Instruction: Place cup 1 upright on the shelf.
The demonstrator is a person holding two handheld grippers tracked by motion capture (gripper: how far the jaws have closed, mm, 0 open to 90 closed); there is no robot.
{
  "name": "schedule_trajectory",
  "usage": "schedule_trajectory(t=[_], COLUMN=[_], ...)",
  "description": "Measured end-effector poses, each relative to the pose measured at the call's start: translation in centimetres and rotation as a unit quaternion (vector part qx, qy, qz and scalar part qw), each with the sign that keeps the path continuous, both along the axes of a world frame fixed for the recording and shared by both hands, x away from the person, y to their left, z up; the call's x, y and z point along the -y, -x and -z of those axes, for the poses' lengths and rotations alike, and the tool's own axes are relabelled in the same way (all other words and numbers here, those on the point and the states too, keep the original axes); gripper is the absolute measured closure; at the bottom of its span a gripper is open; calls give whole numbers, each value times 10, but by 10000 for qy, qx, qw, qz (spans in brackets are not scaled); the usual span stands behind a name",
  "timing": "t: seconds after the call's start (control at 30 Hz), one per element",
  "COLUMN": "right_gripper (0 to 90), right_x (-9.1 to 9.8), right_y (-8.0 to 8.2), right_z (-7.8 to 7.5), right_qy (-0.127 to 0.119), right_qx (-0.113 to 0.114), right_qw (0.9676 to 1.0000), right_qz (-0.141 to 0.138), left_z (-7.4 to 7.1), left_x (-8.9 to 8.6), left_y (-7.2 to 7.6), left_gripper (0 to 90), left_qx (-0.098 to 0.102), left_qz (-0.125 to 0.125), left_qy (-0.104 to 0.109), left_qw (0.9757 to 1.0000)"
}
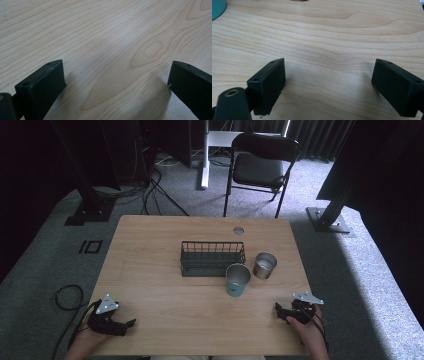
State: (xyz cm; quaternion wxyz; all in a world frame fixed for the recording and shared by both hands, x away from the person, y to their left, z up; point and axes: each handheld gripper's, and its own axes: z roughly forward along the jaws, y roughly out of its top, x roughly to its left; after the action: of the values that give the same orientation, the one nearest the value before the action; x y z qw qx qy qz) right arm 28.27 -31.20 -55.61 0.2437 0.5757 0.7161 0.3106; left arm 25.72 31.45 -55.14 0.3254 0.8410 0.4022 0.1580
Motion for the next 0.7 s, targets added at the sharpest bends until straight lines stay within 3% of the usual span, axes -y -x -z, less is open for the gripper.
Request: schedule_trajectory(t=[0.4, 0.7], right_gripper=[115, 115], right_x=[0, 0], right_y=[0, 0], right_z=[0, 0], right_qy=[0, 0], right_qx=[-1, 0], right_qw=[10000, 10000], right_qz=[-1, 0], left_z=[-5, -9], left_x=[28, 38], left_y=[-2, -5], left_gripper=[18, 18], left_qx=[68, 191], left_qz=[448, 566], left_qy=[-85, 0], left_qw=[9989, 9982])
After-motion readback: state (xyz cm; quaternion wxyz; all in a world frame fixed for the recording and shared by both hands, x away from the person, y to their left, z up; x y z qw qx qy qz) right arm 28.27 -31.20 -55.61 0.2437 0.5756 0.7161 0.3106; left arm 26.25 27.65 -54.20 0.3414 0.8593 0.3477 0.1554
